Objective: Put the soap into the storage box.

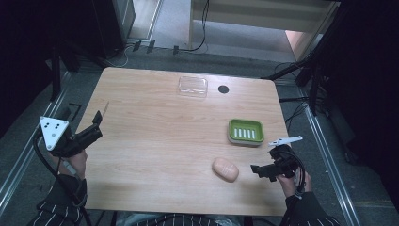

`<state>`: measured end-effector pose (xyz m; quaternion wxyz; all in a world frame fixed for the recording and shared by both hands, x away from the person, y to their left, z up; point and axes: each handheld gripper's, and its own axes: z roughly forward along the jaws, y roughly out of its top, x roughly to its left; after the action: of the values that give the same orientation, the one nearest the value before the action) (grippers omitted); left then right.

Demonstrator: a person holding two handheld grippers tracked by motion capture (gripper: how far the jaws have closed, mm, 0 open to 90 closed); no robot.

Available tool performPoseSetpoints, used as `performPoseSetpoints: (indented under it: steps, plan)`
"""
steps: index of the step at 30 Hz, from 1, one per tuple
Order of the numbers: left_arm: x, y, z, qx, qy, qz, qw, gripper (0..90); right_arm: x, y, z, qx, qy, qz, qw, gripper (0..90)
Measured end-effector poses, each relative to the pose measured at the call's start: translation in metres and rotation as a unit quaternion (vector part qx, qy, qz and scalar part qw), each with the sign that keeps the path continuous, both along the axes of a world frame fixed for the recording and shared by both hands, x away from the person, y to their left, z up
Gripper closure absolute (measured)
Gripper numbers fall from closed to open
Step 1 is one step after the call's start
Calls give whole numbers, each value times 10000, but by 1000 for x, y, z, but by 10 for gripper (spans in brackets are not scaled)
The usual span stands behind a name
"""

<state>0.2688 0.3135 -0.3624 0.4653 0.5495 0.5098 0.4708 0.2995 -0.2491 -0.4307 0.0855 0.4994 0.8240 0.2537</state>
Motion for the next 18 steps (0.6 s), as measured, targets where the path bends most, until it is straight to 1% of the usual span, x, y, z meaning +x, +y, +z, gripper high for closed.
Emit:
performPoseSetpoints:
  steps: [5, 9, 11, 14, 18]
  plan:
    - [0, -1, 0, 16, -8, -37, 10000, 135, -1, 0, 1, -16, -17, 12, 10000, 5]
    - [0, 0, 0, -17, -24, -33, 10000, 135, -2, 1, 2, -34, -28, 79, 10000, 5]
    - [0, 0, 0, 22, -2, -73, 10000, 135, -2, 2, 3, -32, -34, 59, 10000, 5]
    - [-1, 1, 0, -10, 2, -52, 10000, 135, -1, 5, 3, -34, -63, 127, 9999, 5]
    - [0, -1, 0, 3, 15, -78, 10000, 135, -1, 8, 4, -24, -92, 198, 9998, 5]
